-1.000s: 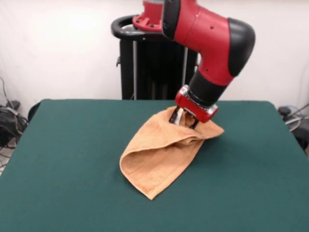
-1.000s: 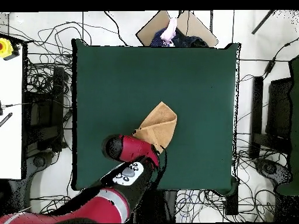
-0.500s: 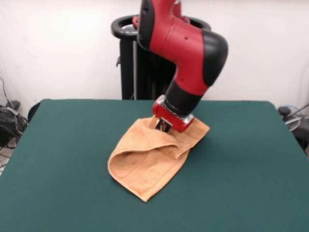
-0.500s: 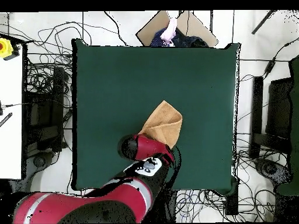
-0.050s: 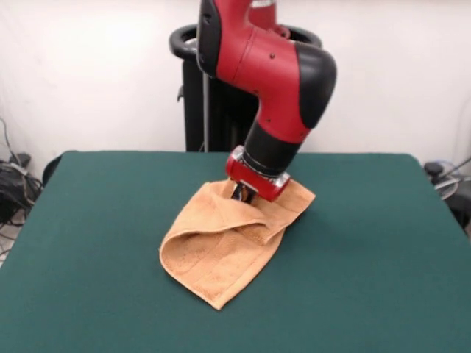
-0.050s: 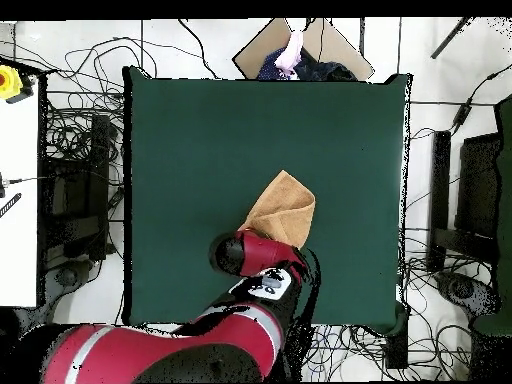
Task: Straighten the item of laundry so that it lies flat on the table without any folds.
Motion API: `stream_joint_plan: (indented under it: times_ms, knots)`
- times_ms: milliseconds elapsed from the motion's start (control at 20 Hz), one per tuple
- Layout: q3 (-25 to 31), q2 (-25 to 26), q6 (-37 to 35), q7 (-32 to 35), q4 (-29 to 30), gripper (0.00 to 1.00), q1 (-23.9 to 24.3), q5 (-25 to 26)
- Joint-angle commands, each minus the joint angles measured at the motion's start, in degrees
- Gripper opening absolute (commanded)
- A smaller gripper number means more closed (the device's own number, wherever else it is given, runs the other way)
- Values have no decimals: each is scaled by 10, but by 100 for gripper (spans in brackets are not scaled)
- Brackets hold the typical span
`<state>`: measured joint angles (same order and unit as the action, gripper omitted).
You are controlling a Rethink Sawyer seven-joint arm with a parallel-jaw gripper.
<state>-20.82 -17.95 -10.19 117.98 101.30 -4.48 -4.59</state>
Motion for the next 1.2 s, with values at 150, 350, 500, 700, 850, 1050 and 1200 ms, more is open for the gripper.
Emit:
stream_joint_plan:
  times_ms: [150, 350, 500, 700, 850, 1050, 1200]
  knots:
    - [114, -46, -41, 36, -14, 0, 27, 6]
    - [104, -95, -72, 40, 5, 0, 25, 4]
    - [93, -120, -102, 34, 6, 0, 25, 8]
    - [89, -140, -123, 31, 7, 0, 28, 10]
    - [86, -151, -135, 36, 9, 0, 23, 9]
    - [86, -163, -148, 44, 16, 0, 15, 6]
    - [98, -162, -149, 53, 22, 0, 13, -2]
